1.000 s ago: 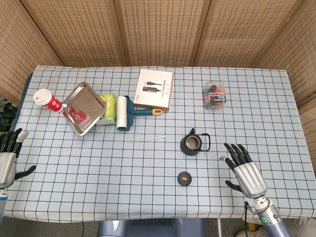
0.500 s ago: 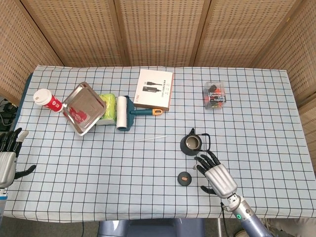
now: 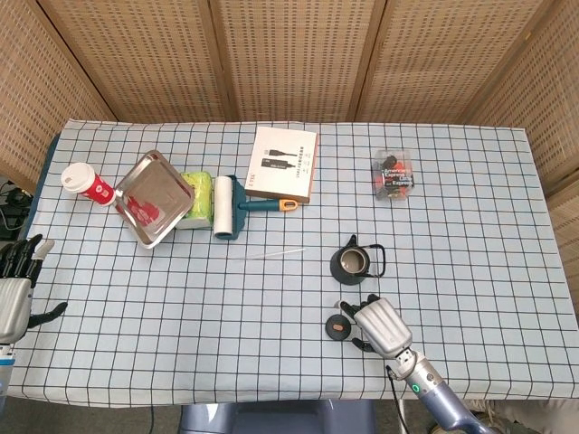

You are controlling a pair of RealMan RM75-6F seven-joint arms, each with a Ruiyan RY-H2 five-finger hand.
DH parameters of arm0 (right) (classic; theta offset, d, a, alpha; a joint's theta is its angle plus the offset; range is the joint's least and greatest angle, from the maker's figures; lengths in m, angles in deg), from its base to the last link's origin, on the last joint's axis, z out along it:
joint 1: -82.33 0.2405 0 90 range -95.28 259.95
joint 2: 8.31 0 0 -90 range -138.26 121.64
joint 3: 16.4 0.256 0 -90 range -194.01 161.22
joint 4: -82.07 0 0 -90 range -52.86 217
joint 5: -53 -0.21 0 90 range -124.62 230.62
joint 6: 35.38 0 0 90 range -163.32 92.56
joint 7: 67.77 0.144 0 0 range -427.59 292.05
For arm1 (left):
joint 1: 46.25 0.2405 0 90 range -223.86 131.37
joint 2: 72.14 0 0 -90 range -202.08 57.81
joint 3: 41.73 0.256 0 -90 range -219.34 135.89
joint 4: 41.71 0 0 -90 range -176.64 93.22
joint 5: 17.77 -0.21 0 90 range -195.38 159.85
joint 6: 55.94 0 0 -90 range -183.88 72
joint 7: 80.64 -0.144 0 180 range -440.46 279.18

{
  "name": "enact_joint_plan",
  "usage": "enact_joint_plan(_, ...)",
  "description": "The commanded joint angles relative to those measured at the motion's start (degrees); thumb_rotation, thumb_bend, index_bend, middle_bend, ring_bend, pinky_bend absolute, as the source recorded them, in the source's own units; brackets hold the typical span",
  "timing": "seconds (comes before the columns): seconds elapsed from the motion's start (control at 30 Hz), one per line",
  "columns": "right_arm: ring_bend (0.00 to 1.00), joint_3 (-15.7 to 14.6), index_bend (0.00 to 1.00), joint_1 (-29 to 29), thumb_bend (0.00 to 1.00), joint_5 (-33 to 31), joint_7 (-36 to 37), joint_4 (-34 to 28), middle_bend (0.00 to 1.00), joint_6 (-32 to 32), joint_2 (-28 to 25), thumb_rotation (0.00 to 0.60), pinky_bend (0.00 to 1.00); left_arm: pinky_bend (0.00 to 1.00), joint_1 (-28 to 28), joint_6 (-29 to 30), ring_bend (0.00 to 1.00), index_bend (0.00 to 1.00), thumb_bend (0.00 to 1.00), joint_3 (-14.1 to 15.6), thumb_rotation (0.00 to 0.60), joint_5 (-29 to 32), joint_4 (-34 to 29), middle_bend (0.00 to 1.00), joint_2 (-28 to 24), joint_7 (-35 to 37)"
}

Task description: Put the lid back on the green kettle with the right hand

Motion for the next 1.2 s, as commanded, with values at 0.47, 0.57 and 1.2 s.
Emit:
enact_joint_plan(0.47, 0.70, 0.27, 0.29, 3.50, 0.37, -6.03, -6.14, -0.71, 0.71, -6.72, 3.75, 0.600, 0.52, 0.00, -0.29, -0.80, 0.00, 0.00, 0.03, 0.11, 0.600, 0.33, 0.01, 0.00, 0.02, 0.03)
enact_joint_plan(0.57, 0.70, 0.66, 0.29, 4.04, 0.37, -7.37, -6.98, -0.29, 0.72, -7.51, 4.32, 0.600, 0.52, 0.00, -0.29, -0.75, 0.00, 0.00, 0.03, 0.12, 0.600, 0.27, -0.05, 0.00, -0.04, 0.15)
enact_joint_plan(1.2, 0.71, 0.93, 0.37, 5.23, 0.37, -12.99, -14.13, -1.58, 0.73, -7.57, 4.33, 0.600, 0.52, 0.00, -0.25, -0.56, 0.00, 0.00, 0.03, 0.35, 0.600, -0.17, -0.25, 0.00, -0.21, 0.34)
